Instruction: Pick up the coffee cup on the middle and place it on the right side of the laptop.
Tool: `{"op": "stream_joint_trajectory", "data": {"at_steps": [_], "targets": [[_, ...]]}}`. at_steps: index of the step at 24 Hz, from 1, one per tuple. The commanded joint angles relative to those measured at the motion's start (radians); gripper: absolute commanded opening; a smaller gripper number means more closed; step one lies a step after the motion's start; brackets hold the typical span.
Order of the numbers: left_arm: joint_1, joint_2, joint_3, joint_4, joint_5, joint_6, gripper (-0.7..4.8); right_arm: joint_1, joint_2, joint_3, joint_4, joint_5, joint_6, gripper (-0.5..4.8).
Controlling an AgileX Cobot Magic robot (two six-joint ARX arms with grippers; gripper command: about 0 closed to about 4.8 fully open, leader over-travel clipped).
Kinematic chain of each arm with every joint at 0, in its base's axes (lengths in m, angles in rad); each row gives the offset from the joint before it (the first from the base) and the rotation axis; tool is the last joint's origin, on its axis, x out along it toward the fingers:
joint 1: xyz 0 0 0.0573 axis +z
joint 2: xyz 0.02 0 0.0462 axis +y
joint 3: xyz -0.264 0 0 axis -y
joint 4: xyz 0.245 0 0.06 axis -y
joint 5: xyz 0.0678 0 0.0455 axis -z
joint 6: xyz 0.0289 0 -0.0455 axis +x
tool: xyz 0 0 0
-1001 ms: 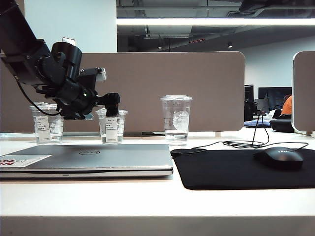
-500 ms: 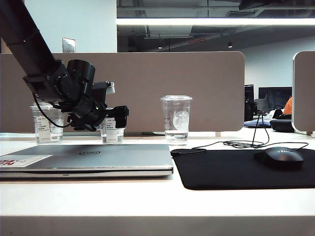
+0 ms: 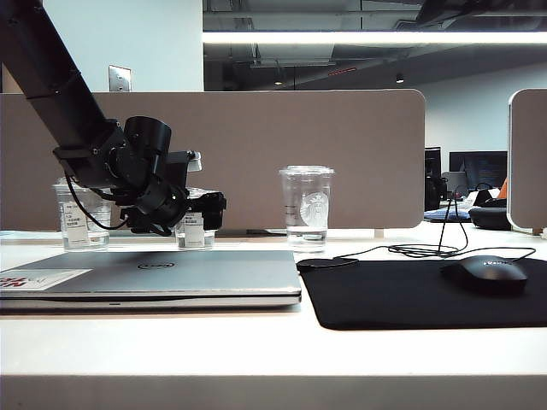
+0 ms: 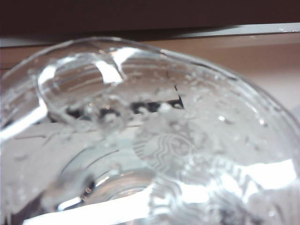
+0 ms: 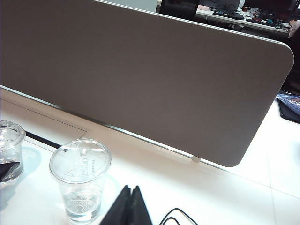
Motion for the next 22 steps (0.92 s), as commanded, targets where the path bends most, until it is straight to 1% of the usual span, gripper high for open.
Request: {"op": "stream_joint_trajectory", "data": {"at_steps": [1,3,6,7,8,12,17,22], "targets": [[0.001,-0.005,0.007,0.051,0.005,0.001,4.23,0.001,-0.006,0.005,0.009,0.002,-0.003,-0.05],[0.001,-0.005,0.007,0.06,0.016,0.001,4.17,0.001,-0.006,0.001,0.009,0.002,-0.003,-0.05],[0.001,-0.005,0.006,0.058,0.046,0.001,3.07,0.001,-0.006,0.001,0.002,0.003,-0.003,-0.05],[0.001,-0.005,0.006,0.056,0.045,0.001,2.87,0.001,-0.006,0.001,0.002,0.003,-0.003,-0.05],[0.0,-0.005,0.006,0.056,0.046,0.001,2.79,0.001,-0.006,0.001,0.002,0.003,-0.003,-0.05],[0.0,-0.007,0.006,0.058,0.088,0.001,2.77,0.001,-0.006,0.001,-0.001,0.003,-0.003,-0.05],[-0.001,-0.032,0.006,0.044,0.166,0.001,2.77,0.001,-0.006,0.001,-0.004,0.003,-0.003,-0.05],[-0.004,-0.114,0.006,-0.062,0.224,0.002,2.77,0.001,-0.007,0.001,-0.023,0.003,-0.003,-0.05]]}}
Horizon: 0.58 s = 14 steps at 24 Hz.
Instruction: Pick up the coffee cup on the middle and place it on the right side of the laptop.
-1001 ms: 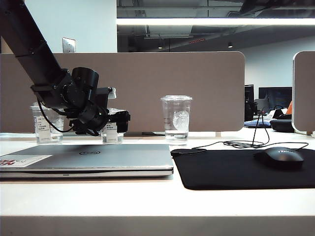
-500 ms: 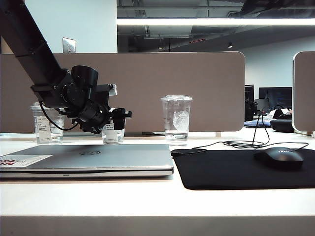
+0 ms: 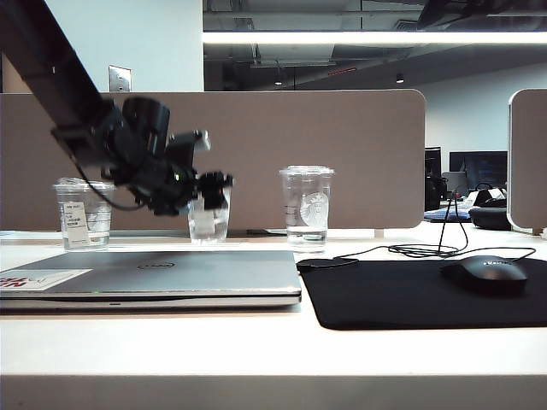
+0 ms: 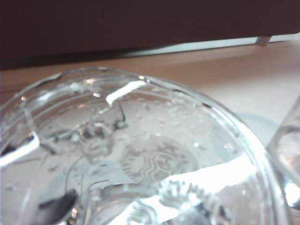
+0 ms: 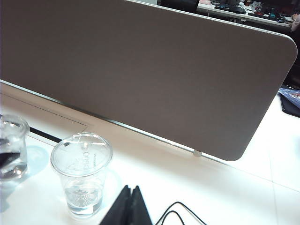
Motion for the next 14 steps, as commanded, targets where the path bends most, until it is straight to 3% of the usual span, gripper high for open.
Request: {"op": "stream_joint_trajectory", "data": {"at_steps": [1,8,14], "targets": [[-0.003,-0.072,0.006,-0.057,0.051,0.005,2.77,0.001,-0.008,0.002,-0.004,0.003,-0.003,-0.05],[-0.011,-0.219,0.006,-0.227,0.071,0.006,2.77,0.002,-0.061,0.002,-0.117,0.003,0.017,-0.05],[-0.081,-0.347,0.007,-0.43,0.09,0.095,2.78,0.003,-0.154,0.003,-0.263,0.002,0.042,-0.05]]}}
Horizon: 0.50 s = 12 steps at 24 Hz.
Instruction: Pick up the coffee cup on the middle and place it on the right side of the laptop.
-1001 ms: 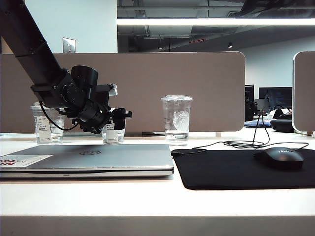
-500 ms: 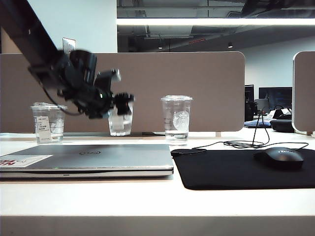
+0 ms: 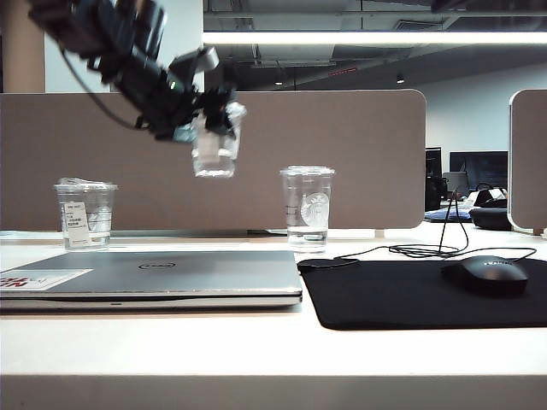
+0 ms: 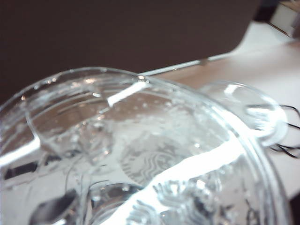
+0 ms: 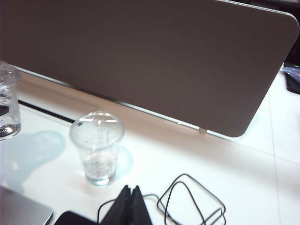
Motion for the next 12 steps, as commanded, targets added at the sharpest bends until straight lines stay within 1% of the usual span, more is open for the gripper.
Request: {"op": "stream_joint_trajectory", "data": {"at_steps": [1,3,6,8,9,10,12], "targets": [[-0.062,-0.061,0.006,-0.09,0.023,0.042,2.78,0.0,-0.045,0.007,-0.105,0.002,0.053,-0.05],[-0.094,-0.085,0.006,-0.115,0.023,0.059,2.78,0.0,-0.054,0.008,-0.161,-0.002,0.067,-0.05],[-0.147,-0.115,0.008,-0.134,0.023,0.062,2.78,0.0,-0.061,0.008,-0.243,-0.001,0.067,-0.05],[-0.218,-0.146,0.007,-0.142,0.023,0.061,2.78,0.0,-0.064,0.008,-0.331,0.0,0.066,-0.05],[-0.239,-0.152,0.007,-0.142,0.023,0.06,2.78,-0.002,-0.064,0.008,-0.35,0.0,0.063,-0.05],[-0.257,-0.153,0.007,-0.14,0.023,0.052,2.78,-0.002,-0.064,0.007,-0.363,0.001,0.058,-0.05],[-0.29,-0.153,0.007,-0.14,0.023,0.011,2.78,-0.002,-0.064,0.007,-0.384,0.003,0.054,-0.05]]}}
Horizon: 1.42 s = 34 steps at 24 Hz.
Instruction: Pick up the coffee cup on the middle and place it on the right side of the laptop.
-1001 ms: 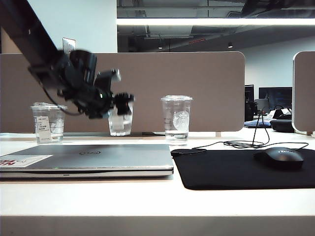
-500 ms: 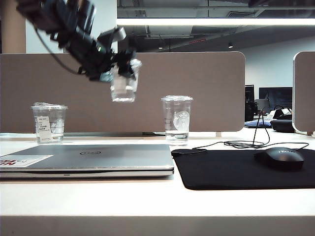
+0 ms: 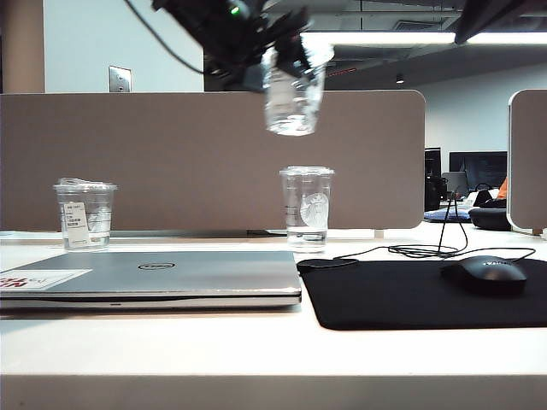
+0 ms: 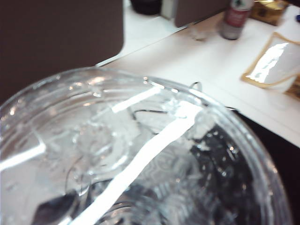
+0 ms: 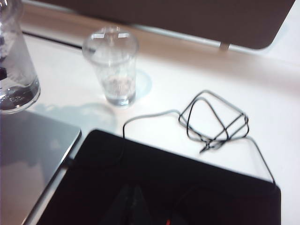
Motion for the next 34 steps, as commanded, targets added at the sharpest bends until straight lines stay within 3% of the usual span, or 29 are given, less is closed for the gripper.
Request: {"op": "stream_joint_trajectory", "data": {"at_steps": [1,6,10,15,31,34], "targets": [[-0.052,-0.004,0.006,0.015,0.008,-0.064,2.77,-0.001,-0.008,0.006,-0.029,0.003,-0.008,-0.05],[-0.114,0.002,-0.034,0.087,-0.003,-0.08,2.77,-0.003,-0.024,0.006,-0.034,0.007,-0.022,-0.05],[-0.134,0.019,-0.108,0.213,-0.018,-0.159,2.77,-0.01,-0.058,0.005,-0.039,0.066,-0.021,-0.05],[-0.147,0.079,-0.217,0.379,-0.059,-0.164,2.77,-0.018,-0.116,0.004,-0.045,0.116,-0.022,-0.05],[-0.202,0.293,-0.22,0.502,-0.071,-0.187,2.78,-0.022,-0.119,-0.001,-0.071,0.114,-0.022,-0.05],[-0.201,0.297,-0.22,0.484,-0.071,-0.187,3.07,-0.022,-0.119,-0.001,-0.071,0.114,-0.022,-0.05]]}}
